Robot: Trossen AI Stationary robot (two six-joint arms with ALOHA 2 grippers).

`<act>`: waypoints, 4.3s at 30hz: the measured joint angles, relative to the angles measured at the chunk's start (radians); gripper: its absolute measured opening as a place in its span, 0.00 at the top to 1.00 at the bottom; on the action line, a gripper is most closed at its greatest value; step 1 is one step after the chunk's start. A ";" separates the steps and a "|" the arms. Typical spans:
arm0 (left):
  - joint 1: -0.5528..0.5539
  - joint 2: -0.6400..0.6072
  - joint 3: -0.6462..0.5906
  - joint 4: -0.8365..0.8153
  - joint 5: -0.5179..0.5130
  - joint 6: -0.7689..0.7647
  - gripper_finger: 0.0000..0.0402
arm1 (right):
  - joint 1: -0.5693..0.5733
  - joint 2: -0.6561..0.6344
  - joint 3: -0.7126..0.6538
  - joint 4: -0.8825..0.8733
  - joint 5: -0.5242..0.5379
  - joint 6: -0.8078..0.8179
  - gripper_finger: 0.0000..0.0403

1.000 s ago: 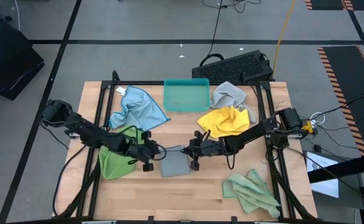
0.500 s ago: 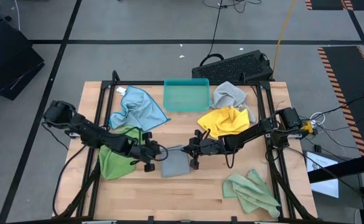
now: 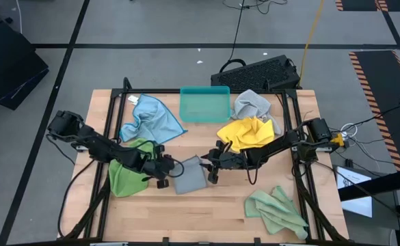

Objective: Fold microfiber towels
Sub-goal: Fold the dark gray microfiber cloth

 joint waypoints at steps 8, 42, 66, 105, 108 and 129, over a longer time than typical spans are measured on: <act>0.025 0.000 0.001 0.010 -0.119 0.005 0.63 | 0.009 0.000 0.000 0.001 -0.004 -0.011 0.56; -0.006 -0.028 -0.203 0.389 -0.204 -0.025 0.77 | 0.037 0.352 0.183 0.408 -0.139 -0.073 0.94; -0.065 -0.171 -0.174 0.431 -0.172 0.107 0.77 | 0.019 0.364 0.186 0.392 -0.178 0.011 0.99; -0.115 -0.072 -0.176 0.503 -0.189 0.052 0.77 | -0.072 0.258 0.182 0.273 -0.210 -0.055 0.99; -0.148 -0.096 -0.176 0.507 -0.189 0.073 0.77 | -0.070 0.225 0.181 0.267 -0.270 -0.070 0.99; -0.318 0.077 -0.076 0.549 -0.223 0.023 0.77 | 0.178 0.139 0.169 -0.020 -0.134 -0.058 0.99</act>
